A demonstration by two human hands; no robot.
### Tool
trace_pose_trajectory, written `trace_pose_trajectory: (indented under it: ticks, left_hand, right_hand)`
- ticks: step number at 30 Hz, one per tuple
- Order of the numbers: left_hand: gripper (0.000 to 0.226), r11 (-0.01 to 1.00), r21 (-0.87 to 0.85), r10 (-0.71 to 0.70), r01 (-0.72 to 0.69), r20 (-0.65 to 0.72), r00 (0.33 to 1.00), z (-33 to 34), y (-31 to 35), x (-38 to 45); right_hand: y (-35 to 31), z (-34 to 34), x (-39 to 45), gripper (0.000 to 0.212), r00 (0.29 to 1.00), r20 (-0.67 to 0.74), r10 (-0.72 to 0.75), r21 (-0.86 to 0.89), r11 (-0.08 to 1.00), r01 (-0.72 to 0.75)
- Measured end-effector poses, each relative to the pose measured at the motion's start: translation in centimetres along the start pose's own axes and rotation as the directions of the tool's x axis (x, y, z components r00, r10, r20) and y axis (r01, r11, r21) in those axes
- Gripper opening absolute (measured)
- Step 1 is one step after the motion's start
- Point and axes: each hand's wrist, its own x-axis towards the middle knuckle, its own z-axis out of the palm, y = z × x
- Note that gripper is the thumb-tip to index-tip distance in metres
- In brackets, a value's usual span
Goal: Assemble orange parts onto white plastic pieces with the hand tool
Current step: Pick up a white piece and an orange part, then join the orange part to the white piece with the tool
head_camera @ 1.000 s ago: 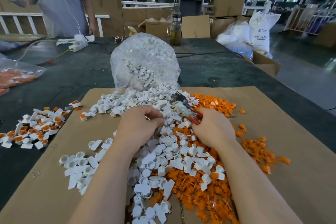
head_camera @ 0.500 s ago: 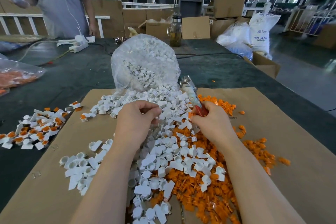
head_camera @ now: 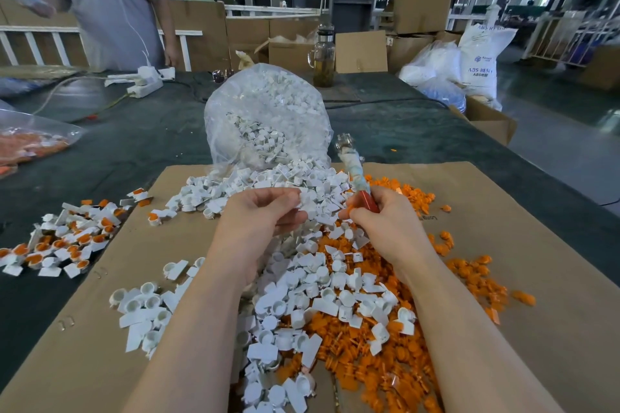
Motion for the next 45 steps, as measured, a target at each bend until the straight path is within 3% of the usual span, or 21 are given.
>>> trace_pose_trajectory:
  ticks: [5, 8, 12, 21, 33, 36, 39, 45]
  left_hand:
    - [0.016, 0.999, 0.020, 0.034, -0.035, 0.024, 0.999, 0.2, 0.3, -0.3]
    - [0.004, 0.994, 0.085, 0.080, -0.074, -0.068, 0.994, 0.7, 0.2, -0.5]
    - [0.013, 0.988, 0.118, 0.113, -0.097, -0.136, 0.984, 1.3, 0.1, -0.7]
    - [0.004, 0.998, -0.004, 0.067, -0.067, -0.044, 0.997, 2.9, 0.4, -1.6]
    - [0.010, 0.986, -0.166, 0.028, -0.026, 0.010, 1.000, 3.0, 0.3, -1.7]
    - [0.015, 0.981, -0.190, 0.037, -0.033, 0.014, 0.999, 3.1, 0.3, -1.7]
    - [0.003, 0.981, -0.184, 0.061, -0.057, 0.017, 0.998, 3.1, 0.2, -1.8]
    - [0.003, 0.987, -0.110, 0.118, -0.118, -0.007, 0.993, 3.0, 0.1, -1.7]
  right_hand:
    - [0.2, -0.1, 0.1, 0.007, 0.994, -0.070, -0.083, -0.071, 0.994, 0.078]
    - [0.0, 0.0, 0.0, 0.006, 0.988, -0.079, -0.131, -0.047, 0.991, 0.127]
    - [-0.4, 0.2, -0.3, 0.012, 0.976, -0.074, -0.204, 0.017, 0.978, 0.206]
    - [-1.1, 0.8, -0.8, 0.006, 0.926, -0.067, -0.372, 0.025, 0.927, 0.374]
    - [-1.1, 1.4, -1.0, 0.015, 0.908, -0.153, -0.391, -0.046, 0.920, 0.389]
    - [-1.2, 1.5, -1.1, 0.009, 0.895, -0.170, -0.413, -0.053, 0.911, 0.410]
    - [-1.2, 1.5, -1.1, 0.008, 0.895, -0.167, -0.413, -0.045, 0.910, 0.411]
    - [-1.3, 1.5, -1.2, 0.011, 0.904, -0.154, -0.399, -0.089, 0.917, 0.390]
